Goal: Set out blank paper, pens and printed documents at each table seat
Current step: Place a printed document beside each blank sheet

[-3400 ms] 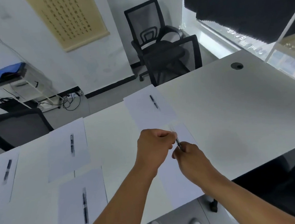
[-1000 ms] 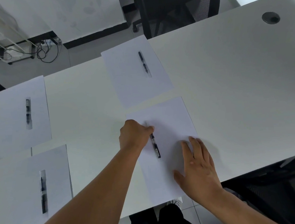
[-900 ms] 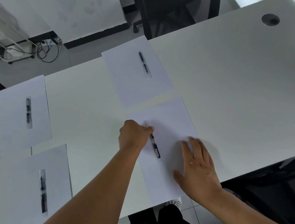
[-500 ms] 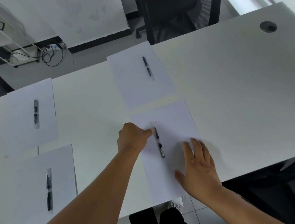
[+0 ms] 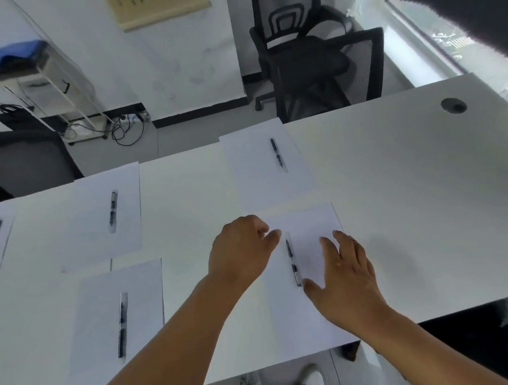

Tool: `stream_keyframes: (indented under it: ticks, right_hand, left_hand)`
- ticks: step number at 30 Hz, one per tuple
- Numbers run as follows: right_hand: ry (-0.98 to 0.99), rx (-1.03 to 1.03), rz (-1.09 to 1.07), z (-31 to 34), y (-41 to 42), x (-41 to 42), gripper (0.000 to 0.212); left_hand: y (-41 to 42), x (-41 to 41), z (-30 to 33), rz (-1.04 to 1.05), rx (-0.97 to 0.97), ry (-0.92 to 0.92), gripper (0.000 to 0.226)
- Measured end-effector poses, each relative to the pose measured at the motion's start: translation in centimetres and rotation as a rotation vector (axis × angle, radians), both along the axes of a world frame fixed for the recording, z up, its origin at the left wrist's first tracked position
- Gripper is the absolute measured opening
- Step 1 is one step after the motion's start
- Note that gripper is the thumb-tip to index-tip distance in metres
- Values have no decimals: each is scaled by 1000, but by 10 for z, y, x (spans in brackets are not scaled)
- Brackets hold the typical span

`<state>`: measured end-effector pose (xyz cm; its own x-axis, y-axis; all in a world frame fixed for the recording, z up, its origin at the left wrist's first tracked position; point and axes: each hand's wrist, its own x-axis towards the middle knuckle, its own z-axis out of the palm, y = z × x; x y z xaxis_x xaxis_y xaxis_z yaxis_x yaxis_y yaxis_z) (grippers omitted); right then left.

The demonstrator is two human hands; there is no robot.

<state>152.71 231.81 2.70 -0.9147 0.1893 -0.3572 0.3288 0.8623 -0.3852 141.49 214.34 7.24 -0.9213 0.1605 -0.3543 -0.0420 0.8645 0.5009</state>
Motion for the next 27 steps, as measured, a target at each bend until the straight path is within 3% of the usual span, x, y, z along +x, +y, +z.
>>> stream_keyframes:
  ticks: [7,15,27]
  right_hand:
    - [272,0,114,111,-28,-65,88]
    - [517,-34,311,234,-115,-87,75]
    - [676,-137,620,377,-327,-6,87]
  left_hand:
    - [-34,24,110,-18,-11,442,34]
    - [-120,63,230,150,-133,626,45]
    - [-309,202,345,392,-287,882,59]
